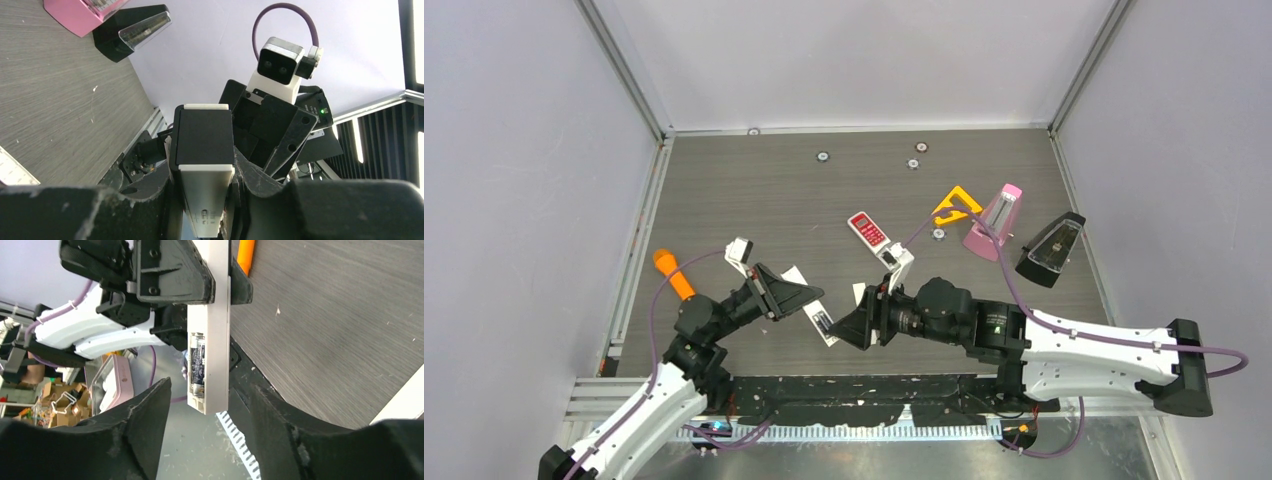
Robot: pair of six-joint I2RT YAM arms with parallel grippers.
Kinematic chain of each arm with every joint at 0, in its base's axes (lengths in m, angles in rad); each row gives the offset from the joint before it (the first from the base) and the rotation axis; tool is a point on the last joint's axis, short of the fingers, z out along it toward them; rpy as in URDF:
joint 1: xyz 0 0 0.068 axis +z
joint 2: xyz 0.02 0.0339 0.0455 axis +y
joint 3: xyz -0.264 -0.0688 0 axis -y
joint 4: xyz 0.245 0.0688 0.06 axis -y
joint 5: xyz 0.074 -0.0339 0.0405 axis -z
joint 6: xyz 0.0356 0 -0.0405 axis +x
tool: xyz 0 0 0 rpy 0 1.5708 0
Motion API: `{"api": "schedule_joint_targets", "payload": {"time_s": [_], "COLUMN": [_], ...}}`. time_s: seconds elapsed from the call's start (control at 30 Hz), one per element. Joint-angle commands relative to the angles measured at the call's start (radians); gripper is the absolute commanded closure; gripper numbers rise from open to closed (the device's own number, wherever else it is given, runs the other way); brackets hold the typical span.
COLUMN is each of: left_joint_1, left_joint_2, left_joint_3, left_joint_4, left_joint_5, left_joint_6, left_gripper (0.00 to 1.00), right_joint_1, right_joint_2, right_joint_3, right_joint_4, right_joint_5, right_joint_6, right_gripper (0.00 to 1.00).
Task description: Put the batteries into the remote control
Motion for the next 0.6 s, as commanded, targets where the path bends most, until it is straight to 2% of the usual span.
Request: {"api": "schedule_joint_targets", "payload": {"time_s": [0.0,0.13,0.33,0.47,0.53,0.57], "left_joint_1": [0.005,0.005,0.004,0.005,0.004,0.004], "left_joint_2": [0.025,0.035,0.043,0.048,0.051,0.052], "left_joint_3": [0.058,0.061,0.064,0.057,0.057,0.057], "left_joint_4": [0.093,0.109,0.118,0.121,0.122,0.124], "left_joint_5": [0.071,0.076,0.092,0.094,0.097,0.097], "left_joint_6": [0.023,0.012,0.017,0.02,0.02,0.021], "left_gripper": [1.0,1.0,1.0,1.0,1.0,1.0], "right_joint_1": [-0.007,-0.007,-0.017,-0.021,-0.026,-0.027], "right_joint_2": [0.031,0.06,0.077,0.082,0.081,0.079], "right_joint_3": [0.051,0.056,0.049,0.047,0.046,0.047], "right_joint_4": [-0.004,0.007,0.029,0.047,0.051,0.051], "right_joint_5": [-0.067,-0.088,-0.088,-0.125,-0.132,-0.136], "right_joint_6": [-0.058,-0.054,-0.031,-0.02,-0.013,-0.006], "right_gripper": [0.39,0.47,0.75,0.89,0.87,0.81]}}
